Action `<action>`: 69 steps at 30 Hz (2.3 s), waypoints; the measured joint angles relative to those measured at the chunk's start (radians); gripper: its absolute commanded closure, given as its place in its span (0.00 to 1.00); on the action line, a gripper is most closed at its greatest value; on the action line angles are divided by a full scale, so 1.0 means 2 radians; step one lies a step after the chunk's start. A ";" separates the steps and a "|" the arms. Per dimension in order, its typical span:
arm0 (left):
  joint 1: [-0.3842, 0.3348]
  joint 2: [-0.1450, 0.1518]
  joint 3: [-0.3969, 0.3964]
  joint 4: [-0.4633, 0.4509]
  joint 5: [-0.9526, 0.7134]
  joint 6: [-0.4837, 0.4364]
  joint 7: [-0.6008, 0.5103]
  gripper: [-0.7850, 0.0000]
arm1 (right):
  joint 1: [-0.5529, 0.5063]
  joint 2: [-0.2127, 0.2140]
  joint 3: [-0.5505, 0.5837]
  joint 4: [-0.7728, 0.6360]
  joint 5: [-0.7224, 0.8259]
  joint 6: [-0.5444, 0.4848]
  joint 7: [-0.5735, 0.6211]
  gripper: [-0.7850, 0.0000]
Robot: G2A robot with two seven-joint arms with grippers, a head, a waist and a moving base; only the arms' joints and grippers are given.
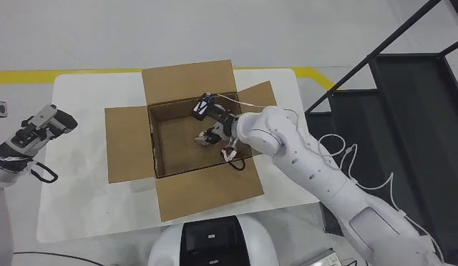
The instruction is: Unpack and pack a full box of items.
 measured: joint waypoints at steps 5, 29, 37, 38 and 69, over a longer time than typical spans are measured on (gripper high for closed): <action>0.000 0.000 0.000 0.000 0.000 0.000 0.000 0.00 | -0.103 0.030 0.115 -0.144 0.051 -0.057 0.030 0.00; 0.000 0.000 0.000 0.000 0.000 0.000 0.000 0.00 | -0.334 0.075 0.491 -0.075 0.200 -0.144 -0.019 0.00; 0.000 0.000 0.000 0.000 0.000 0.000 0.000 0.00 | -0.311 0.079 0.449 0.019 0.168 -0.154 -0.014 0.00; 0.000 0.000 0.000 0.000 0.000 0.000 0.000 0.00 | -0.307 0.079 0.444 0.027 0.158 -0.150 -0.015 0.00; 0.000 0.000 0.000 0.000 0.000 0.000 0.000 0.00 | -0.190 0.071 0.283 0.184 0.035 -0.050 -0.062 0.00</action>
